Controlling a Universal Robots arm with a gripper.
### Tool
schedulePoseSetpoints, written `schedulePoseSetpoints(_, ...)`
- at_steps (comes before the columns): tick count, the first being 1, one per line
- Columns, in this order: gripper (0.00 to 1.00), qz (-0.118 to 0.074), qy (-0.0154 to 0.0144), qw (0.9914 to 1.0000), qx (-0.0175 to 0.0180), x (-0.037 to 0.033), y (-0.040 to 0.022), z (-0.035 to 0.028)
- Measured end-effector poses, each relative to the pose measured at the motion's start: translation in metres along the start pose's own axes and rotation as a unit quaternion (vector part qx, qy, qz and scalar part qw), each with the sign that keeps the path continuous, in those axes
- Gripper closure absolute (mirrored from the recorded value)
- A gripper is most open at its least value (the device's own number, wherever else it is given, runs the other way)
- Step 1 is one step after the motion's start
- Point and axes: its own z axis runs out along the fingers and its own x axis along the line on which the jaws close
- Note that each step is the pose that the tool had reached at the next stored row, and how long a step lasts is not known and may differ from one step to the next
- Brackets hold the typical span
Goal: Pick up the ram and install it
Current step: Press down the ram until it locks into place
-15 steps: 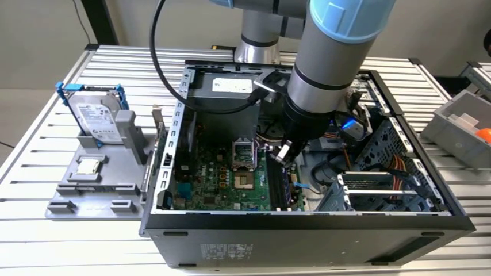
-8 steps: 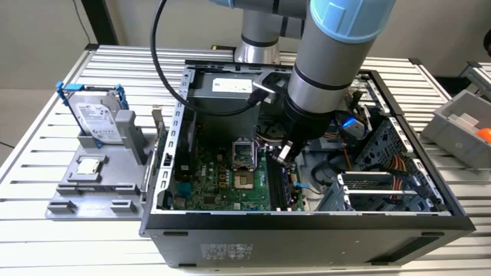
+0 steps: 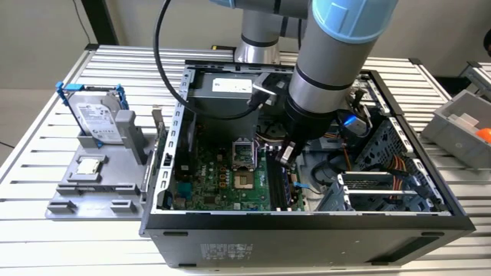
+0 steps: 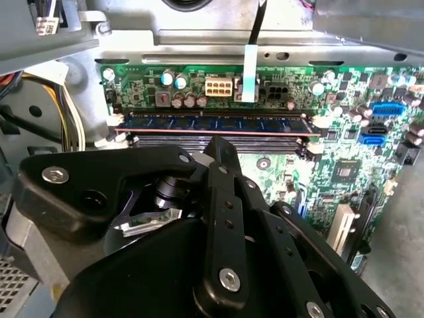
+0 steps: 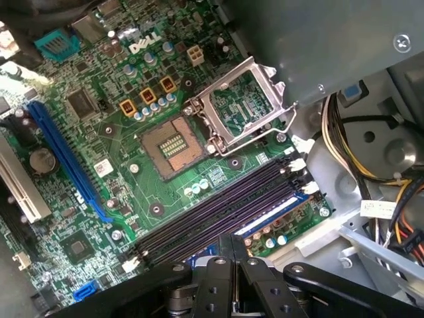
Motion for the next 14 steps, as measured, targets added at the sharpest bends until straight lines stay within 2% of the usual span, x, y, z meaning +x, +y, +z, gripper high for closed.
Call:
schedulePoseSetpoints(8,1.00,-0.030,-0.0001,0.99956,-0.0015,-0.0015,-0.0023,0.0000)
schedulePoseSetpoints(14,1.00,-0.058,0.0002,0.99831,-0.0028,-0.0021,-0.0033,-0.0001)
